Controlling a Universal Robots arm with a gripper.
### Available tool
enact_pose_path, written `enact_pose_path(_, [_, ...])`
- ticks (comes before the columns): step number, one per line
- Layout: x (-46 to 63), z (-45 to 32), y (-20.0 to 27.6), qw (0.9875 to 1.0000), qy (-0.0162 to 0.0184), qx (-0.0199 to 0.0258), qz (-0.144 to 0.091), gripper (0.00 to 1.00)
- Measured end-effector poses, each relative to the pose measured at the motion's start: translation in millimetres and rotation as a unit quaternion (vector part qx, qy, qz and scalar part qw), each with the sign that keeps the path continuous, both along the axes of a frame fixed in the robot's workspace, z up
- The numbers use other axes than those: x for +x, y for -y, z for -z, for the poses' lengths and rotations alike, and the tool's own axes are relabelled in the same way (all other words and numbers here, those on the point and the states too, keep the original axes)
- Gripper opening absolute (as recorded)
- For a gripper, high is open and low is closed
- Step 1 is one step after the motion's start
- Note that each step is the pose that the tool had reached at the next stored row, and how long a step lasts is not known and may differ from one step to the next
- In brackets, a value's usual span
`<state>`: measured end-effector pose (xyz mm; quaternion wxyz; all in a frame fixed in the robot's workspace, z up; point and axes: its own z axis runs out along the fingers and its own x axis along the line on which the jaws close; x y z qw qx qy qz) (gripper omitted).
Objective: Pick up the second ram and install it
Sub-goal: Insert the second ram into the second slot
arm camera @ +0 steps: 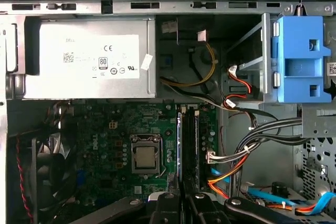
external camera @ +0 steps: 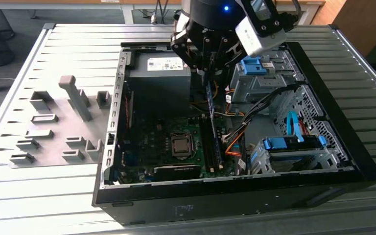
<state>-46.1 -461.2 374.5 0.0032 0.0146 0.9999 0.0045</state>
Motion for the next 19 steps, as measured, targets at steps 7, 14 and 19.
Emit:
enact_pose_path(7, [0.0,2.6,0.1,0.9994,0.0001,0.0001,-0.036,0.14])
enact_pose_path(14, [0.0,6.1,1.5,0.9983,0.0,0.0,-0.059,0.14])
enact_pose_path(19, [0.0,7.7,2.1,0.9976,0.0,0.0001,-0.069,0.14])
